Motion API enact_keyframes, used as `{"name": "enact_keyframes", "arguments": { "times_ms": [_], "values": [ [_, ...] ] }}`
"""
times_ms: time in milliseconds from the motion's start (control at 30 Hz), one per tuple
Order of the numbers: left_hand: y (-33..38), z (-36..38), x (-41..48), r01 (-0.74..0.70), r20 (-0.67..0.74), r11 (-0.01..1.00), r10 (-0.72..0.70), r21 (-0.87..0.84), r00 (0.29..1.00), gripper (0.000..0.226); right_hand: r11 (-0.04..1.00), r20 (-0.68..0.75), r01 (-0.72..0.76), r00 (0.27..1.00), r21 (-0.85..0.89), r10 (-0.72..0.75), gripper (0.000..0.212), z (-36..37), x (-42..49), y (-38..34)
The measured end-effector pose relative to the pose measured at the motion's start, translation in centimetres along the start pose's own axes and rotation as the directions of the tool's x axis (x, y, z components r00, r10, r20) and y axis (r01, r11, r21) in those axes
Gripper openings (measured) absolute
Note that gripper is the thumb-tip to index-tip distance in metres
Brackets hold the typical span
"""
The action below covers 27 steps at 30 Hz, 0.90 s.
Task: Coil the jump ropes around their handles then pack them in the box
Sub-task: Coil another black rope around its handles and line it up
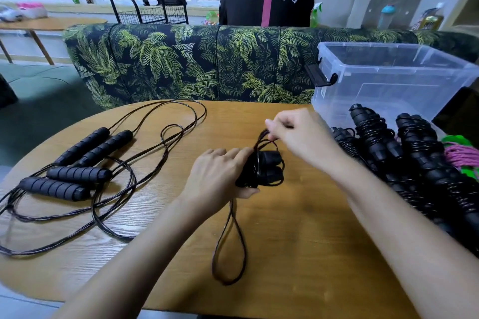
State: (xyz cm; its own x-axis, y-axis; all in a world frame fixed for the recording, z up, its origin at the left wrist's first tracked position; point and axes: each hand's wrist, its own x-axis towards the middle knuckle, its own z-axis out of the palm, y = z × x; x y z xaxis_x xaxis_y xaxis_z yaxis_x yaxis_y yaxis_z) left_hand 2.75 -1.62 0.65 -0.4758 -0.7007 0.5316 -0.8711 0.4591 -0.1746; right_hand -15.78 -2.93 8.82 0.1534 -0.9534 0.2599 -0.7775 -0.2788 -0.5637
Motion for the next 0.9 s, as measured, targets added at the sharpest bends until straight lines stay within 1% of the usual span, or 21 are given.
{"name": "enact_keyframes", "arguments": {
  "times_ms": [33,100,200,267,333,400,467,533,600,667,733,767,833,900],
  "values": [
    [-0.3,-0.1,0.0,0.051,0.011,0.999,-0.05,-0.01,0.999,0.08,0.998,-0.048,0.021,0.999,-0.064,-0.024,0.036,0.3,-1.2,-0.2],
    [-0.7,-0.4,-0.3,0.125,0.04,0.992,-0.125,-0.016,0.991,0.08,0.995,-0.1,0.038,0.994,-0.097,-0.048,0.032,0.7,-3.0,0.2],
    [-0.5,-1.1,-0.2,0.169,0.088,0.986,-0.169,0.012,0.982,0.083,0.993,-0.088,0.078,0.992,-0.09,-0.086,0.031,1.8,-5.0,1.1],
    [-0.2,-1.6,0.0,0.226,0.16,0.973,-0.215,-0.051,0.963,0.088,0.993,-0.077,0.097,0.992,-0.071,-0.103,0.03,2.9,-6.3,1.2],
    [-0.2,-2.0,0.3,0.289,0.189,0.948,-0.262,-0.132,0.946,0.091,0.995,-0.089,0.097,0.991,-0.037,-0.1,0.033,3.7,-7.3,1.5],
    [-0.3,-2.2,0.5,0.338,0.182,0.919,-0.304,-0.202,0.935,0.091,0.997,-0.091,0.08,0.993,0.017,-0.078,0.036,4.1,-7.7,2.1],
    [-0.4,-2.2,0.6,0.364,0.171,0.889,-0.327,-0.28,0.93,0.092,0.997,-0.074,0.035,0.997,0.064,-0.03,0.031,4.4,-7.6,2.5],
    [-0.7,-2.0,0.7,0.382,0.176,0.832,-0.339,-0.403,0.924,0.1,0.992,-0.058,0.003,0.998,0.13,0.004,0.026,4.7,-7.5,2.6],
    [-1.1,-1.7,0.9,0.392,0.175,0.782,-0.352,-0.485,0.919,0.099,0.978,-0.04,-0.011,0.999,0.21,0.02,0.021,4.8,-7.3,2.8],
    [-1.5,-1.3,1.0,0.385,0.184,0.736,-0.343,-0.557,0.921,0.097,0.934,0.002,-0.047,0.999,0.355,0.05,0.016,4.9,-7.0,2.6],
    [-1.8,-1.0,1.0,0.388,0.19,0.665,-0.352,-0.639,0.916,0.096,0.854,0.066,-0.098,0.995,0.51,0.075,0.012,5.1,-7.0,2.2],
    [-1.9,-1.1,1.0,0.391,0.191,0.638,-0.361,-0.663,0.913,0.097,0.821,0.086,-0.12,0.993,0.558,0.086,0.011,5.4,-7.1,2.1],
    [-1.8,-1.5,1.2,0.389,0.203,0.601,-0.355,-0.699,0.913,0.094,0.779,0.087,-0.16,0.987,0.606,0.136,0.007,6.1,-7.2,1.9],
    [-1.6,-1.9,1.4,0.385,0.241,0.541,-0.319,-0.748,0.916,0.085,0.764,0.059,-0.192,0.978,0.616,0.198,0.005,6.5,-6.9,1.9]
  ]
}}
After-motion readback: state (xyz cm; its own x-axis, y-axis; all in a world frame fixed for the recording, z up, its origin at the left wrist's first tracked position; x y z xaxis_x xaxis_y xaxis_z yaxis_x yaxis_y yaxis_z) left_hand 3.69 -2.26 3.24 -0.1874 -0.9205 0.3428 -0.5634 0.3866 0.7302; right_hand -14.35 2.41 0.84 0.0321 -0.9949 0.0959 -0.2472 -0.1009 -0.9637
